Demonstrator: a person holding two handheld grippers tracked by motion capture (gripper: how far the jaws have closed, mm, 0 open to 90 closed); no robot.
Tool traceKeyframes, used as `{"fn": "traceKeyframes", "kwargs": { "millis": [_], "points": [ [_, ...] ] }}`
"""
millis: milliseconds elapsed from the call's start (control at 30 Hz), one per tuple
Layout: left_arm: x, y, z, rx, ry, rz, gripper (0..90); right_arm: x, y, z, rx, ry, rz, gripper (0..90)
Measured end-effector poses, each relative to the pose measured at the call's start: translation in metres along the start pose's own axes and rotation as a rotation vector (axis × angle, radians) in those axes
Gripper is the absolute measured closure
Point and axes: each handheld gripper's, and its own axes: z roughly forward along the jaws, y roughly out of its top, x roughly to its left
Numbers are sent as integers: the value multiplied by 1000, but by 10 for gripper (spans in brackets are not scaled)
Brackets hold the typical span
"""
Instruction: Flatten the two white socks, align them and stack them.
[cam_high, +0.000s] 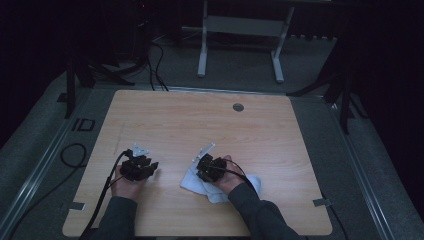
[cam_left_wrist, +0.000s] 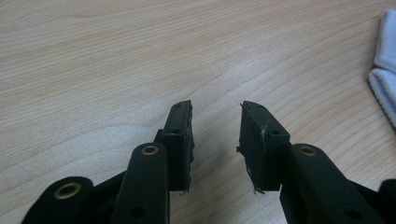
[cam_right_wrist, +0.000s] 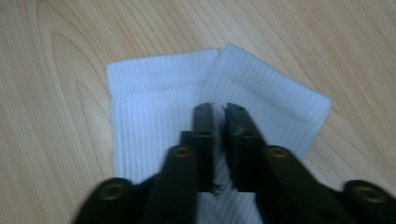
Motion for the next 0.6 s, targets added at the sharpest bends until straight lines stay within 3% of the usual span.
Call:
{"fn": "traceKeyframes", "kwargs": {
  "millis": [167,400,600],
  "points": [
    [0,0,0,0,0,-1,645,1,-1,-6,-24,-9,-9,876],
    [0,0,0,0,1,0,645,8,0,-30,-114,-16,-46,876],
    [0,0,1,1,1,0,645,21,-2,-39,-175,41,-166,875]
  ]
}}
